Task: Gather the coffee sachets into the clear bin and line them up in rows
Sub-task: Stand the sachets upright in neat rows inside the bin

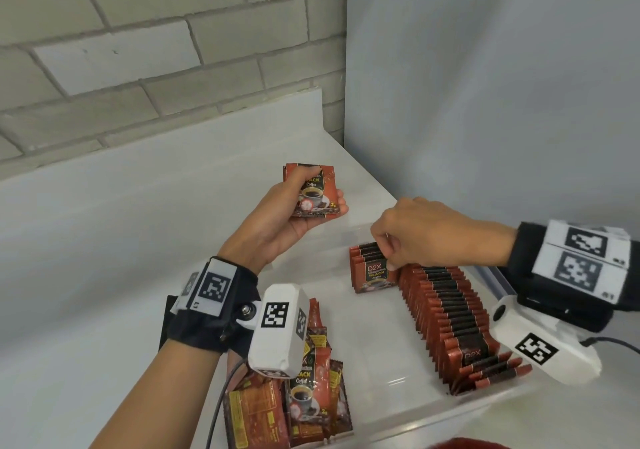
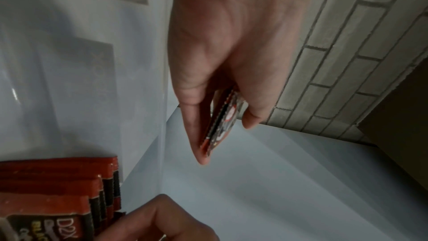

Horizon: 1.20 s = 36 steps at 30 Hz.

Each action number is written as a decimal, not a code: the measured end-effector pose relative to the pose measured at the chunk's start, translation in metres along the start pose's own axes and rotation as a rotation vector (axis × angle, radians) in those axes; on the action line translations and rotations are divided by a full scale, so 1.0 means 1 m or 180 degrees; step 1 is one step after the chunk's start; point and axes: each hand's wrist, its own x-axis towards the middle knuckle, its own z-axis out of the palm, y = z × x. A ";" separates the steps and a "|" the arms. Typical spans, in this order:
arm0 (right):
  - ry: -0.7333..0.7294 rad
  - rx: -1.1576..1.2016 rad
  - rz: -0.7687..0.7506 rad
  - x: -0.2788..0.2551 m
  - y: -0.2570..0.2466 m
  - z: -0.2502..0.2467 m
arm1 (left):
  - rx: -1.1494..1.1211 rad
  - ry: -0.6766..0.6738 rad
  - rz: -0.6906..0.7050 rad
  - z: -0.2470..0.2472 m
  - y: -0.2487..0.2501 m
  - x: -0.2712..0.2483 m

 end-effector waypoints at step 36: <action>0.0851 0.1854 0.0051 0.013 0.008 -0.052 | 0.0998 -0.0328 0.0304 -0.003 -0.004 -0.002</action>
